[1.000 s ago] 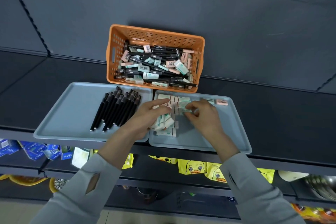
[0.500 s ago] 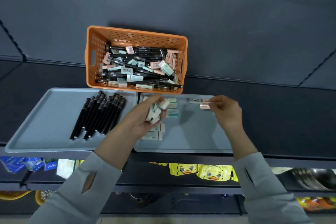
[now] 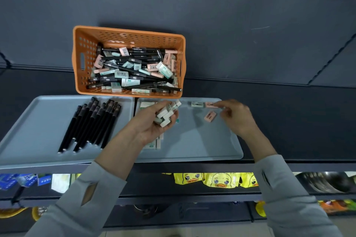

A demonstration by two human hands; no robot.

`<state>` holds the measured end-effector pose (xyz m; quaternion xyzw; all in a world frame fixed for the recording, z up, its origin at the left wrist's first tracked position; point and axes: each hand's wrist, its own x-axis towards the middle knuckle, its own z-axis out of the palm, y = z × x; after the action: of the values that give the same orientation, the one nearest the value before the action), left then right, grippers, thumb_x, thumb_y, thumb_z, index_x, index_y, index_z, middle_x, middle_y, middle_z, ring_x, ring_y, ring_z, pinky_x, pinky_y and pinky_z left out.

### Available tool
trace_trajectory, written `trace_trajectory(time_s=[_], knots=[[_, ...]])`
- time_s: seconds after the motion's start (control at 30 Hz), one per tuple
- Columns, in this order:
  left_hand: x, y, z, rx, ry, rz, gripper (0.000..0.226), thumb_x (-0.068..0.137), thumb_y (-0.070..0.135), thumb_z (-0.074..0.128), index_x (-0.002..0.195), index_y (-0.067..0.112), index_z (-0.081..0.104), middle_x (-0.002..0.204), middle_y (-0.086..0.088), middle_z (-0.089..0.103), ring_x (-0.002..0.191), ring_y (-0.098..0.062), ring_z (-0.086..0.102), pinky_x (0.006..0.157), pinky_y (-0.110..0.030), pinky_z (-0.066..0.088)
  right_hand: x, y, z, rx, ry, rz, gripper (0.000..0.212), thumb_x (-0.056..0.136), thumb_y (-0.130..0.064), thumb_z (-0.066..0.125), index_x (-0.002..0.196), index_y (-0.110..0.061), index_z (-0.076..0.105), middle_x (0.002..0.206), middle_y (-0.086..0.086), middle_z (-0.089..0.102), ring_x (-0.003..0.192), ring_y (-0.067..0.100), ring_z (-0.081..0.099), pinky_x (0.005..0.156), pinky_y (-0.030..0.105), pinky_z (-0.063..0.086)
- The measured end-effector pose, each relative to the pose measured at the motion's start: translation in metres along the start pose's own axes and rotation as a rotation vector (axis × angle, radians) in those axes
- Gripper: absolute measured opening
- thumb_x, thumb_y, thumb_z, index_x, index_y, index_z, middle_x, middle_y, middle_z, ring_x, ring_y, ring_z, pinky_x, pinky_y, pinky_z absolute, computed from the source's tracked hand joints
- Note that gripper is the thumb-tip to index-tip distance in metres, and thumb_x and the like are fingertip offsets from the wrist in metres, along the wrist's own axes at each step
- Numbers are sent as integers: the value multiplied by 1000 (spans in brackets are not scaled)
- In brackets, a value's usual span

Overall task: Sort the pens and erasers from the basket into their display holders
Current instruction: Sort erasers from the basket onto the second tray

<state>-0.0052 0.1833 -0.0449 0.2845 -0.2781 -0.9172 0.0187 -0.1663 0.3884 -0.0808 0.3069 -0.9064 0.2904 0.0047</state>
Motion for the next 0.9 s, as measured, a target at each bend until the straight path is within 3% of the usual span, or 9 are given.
trace_trajectory(time_s=[0.13, 0.3, 0.37, 0.43, 0.5, 0.63, 0.7, 0.83, 0.9], knots=[[1, -3, 3, 74, 17, 9, 19, 94, 21, 61, 101, 4, 63, 99, -14, 65, 79, -21, 64, 46, -19, 51, 0, -5, 9, -74, -140, -141, 25, 84, -12, 72, 106, -24, 76, 111, -3, 70, 105, 19, 62, 88, 24, 44], [1, -4, 0, 152, 38, 24, 25, 93, 27, 62, 103, 4, 66, 90, -14, 67, 72, -20, 65, 43, -20, 49, -3, -9, 5, -176, -42, 108, 34, 85, -47, 68, 109, -24, 62, 86, 4, 70, 83, 29, 61, 79, 36, 49], [1, -4, -1, 164, 38, 33, 27, 93, 28, 62, 105, 4, 66, 88, -14, 67, 71, -20, 65, 44, -20, 49, -3, -9, 5, -132, -27, 59, 22, 91, -28, 60, 112, -23, 62, 89, 8, 69, 82, 32, 62, 73, 34, 48], [1, -5, -2, 176, 25, 40, 28, 95, 27, 59, 109, 4, 65, 88, -14, 66, 70, -20, 65, 45, -20, 50, -2, -5, 4, -152, -99, -23, 35, 89, -3, 53, 118, -18, 67, 108, 11, 64, 96, 29, 60, 78, 29, 43], [1, -7, -3, 195, 12, 46, 25, 97, 24, 56, 112, 5, 65, 93, -16, 66, 74, -22, 66, 47, -22, 51, 0, -1, 2, -180, -162, -75, 40, 86, 6, 52, 114, -15, 72, 119, 11, 57, 108, 27, 57, 86, 28, 42], [1, -8, -4, 207, -27, 64, 25, 99, 13, 49, 119, 5, 62, 107, -17, 65, 82, -27, 67, 51, -27, 53, 5, -1, 6, -176, -92, -66, 17, 85, -4, 68, 98, -12, 75, 106, 10, 62, 97, 28, 61, 79, 30, 44], [-1, -9, -4, 238, -45, 95, 27, 98, 9, 50, 123, 5, 59, 107, -16, 65, 81, -27, 68, 51, -27, 54, 8, -3, 11, -155, -18, -70, 17, 82, -3, 72, 97, -9, 74, 101, 10, 65, 90, 30, 64, 76, 32, 47], [-3, -10, -7, 295, -63, 170, 28, 94, 4, 56, 121, 5, 59, 99, -14, 69, 80, -25, 69, 49, -27, 53, 8, -16, 21, -93, 148, -73, 8, 84, -6, 71, 89, -12, 71, 92, 5, 66, 76, 22, 64, 69, 31, 48], [-2, -9, -10, 329, -61, 202, 28, 93, 3, 56, 121, 7, 60, 100, -15, 69, 81, -24, 69, 49, -26, 53, 6, -39, 21, 116, 152, -4, 6, 91, -18, 66, 90, -15, 70, 85, -2, 67, 71, 15, 63, 68, 30, 51]])
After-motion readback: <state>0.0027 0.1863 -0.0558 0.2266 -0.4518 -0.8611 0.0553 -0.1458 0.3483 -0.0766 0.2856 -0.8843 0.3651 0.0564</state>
